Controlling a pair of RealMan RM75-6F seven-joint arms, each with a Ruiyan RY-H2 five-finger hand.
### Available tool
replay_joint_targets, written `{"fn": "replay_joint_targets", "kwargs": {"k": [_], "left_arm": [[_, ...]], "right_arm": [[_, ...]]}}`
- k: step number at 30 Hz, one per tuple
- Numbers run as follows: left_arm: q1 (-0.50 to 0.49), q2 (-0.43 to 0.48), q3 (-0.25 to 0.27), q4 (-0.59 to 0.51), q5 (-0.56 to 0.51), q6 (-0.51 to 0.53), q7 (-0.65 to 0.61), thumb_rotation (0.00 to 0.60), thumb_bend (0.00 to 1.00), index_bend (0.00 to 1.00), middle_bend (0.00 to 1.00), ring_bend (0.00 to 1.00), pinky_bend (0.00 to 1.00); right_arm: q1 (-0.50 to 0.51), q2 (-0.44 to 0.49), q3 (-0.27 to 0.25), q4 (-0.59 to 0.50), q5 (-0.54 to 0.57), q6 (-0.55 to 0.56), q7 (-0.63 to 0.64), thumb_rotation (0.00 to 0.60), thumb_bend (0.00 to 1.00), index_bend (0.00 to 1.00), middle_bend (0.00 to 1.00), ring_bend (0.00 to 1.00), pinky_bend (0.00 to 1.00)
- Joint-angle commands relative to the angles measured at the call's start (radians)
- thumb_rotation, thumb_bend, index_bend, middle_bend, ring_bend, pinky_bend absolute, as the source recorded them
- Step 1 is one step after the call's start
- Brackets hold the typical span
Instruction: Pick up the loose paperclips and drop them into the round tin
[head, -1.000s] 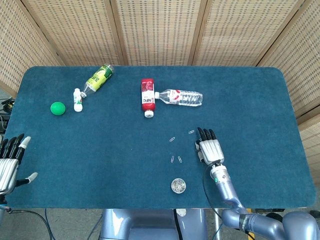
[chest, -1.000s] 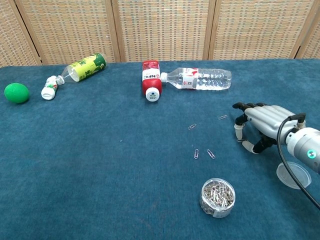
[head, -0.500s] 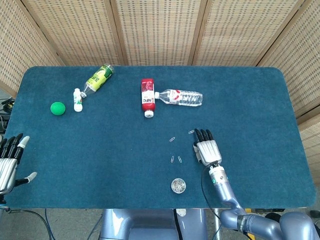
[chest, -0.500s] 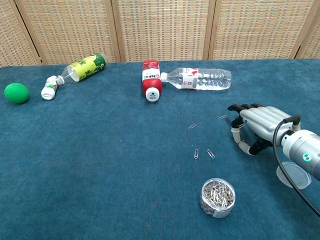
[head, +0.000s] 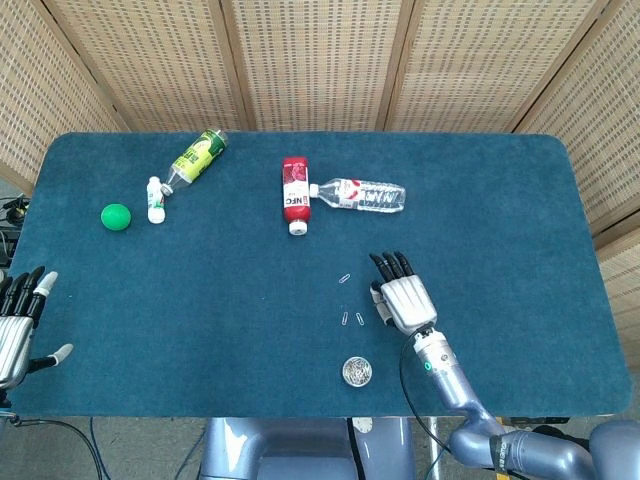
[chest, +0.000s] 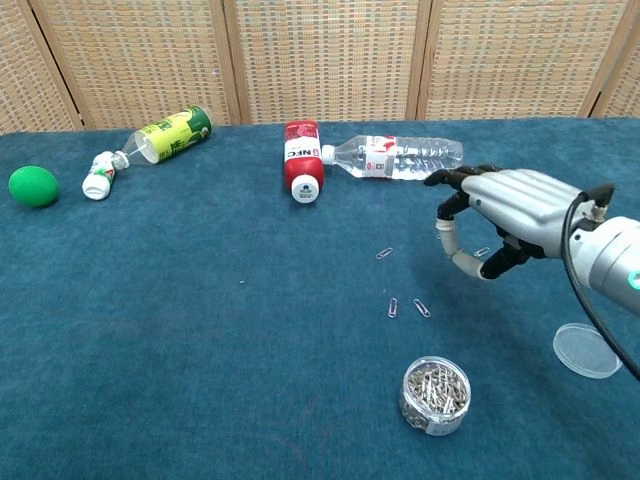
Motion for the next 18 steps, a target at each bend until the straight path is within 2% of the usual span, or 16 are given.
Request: {"fn": "replay_joint_targets", "kwargs": {"k": [1, 8, 18], "left_arm": [[0.0, 0.0, 0.001, 0.0, 0.0, 0.0, 0.001, 0.6, 0.0, 0.0, 0.0, 0.0, 0.0], [0.0, 0.0, 0.001, -0.001, -0.001, -0.001, 0.002, 0.6, 0.0, 0.0, 0.0, 0.0, 0.0], [-0.001, 0.003, -0.001, 0.0, -0.007, -0.006, -0.005, 0.6, 0.0, 0.0, 0.0, 0.0, 0.0]], "right_arm": [[0.017, 0.071, -0.049, -0.083, -0.11, -0.002, 0.019, 0.6, 0.42, 0.65, 0.07, 0.0, 0.01], [0.066, 0.141, -0.126, -0.153, -0.251, -0.073, 0.064, 0.6, 0.42, 0.65, 0.08, 0.0, 0.01], [0.071, 0.15, -0.192, -0.171, -0.339, -0.091, 0.041, 0.6, 0.42, 0.66, 0.1, 0.0, 0.02]]}}
